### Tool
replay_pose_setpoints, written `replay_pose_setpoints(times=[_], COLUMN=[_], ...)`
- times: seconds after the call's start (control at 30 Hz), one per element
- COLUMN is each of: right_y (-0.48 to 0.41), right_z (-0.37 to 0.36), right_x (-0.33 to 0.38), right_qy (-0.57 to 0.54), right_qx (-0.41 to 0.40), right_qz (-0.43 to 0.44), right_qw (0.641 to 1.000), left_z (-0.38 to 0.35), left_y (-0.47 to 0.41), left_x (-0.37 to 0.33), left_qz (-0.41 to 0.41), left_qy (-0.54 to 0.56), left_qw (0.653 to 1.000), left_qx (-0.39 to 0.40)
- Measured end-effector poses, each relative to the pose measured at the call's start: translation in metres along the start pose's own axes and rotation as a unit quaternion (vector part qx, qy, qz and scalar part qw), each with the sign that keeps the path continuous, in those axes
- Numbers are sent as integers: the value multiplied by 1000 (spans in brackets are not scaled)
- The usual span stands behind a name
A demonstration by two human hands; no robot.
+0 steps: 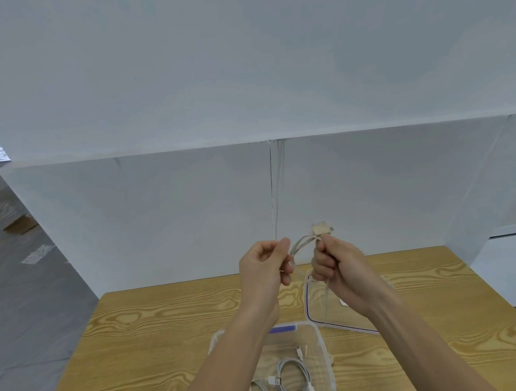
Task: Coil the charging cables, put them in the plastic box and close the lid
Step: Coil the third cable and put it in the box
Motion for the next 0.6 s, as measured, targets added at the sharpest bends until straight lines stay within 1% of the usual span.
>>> replay_pose_setpoints(times=[0.07,0.1,0.17,0.2,0.27,0.37,0.4,0.47,0.53,0.6], right_y=[0,1,2,3,3,4,6,9,14,19], right_z=[5,7,11,13,17,25,29,34,37,40], right_x=[2,2,4,6,12,20,23,30,38,46], right_qy=[-58,-77,-74,-53,8,71,79,91,87,65], right_qx=[-11,-12,-8,-7,-12,-29,-35,-42,-48,-51], right_qz=[14,16,21,26,44,65,68,74,77,81], right_qw=[998,997,997,998,999,995,994,992,992,993], left_z=[9,12,14,12,6,-9,-17,-34,-47,-56], left_y=[5,7,9,10,9,14,18,28,38,45], left_x=[0,1,6,12,29,53,61,81,98,110], left_qz=[-11,-24,-49,-48,-16,25,36,52,60,57], left_qy=[50,49,-28,-81,-161,-207,-228,-282,-319,-314], left_qw=[999,998,998,996,985,964,952,915,882,874], left_qx=[-18,-26,-21,0,65,165,203,284,341,367])
Point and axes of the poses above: each hand's wrist, its own y-axis away from the middle knuckle, its own z-axis out of the back of the hand, x = y × z, the point moved 5 cm from there along -y, towards the middle knuckle, and after that the axes turned 2 degrees about z, right-handed, at the moved point
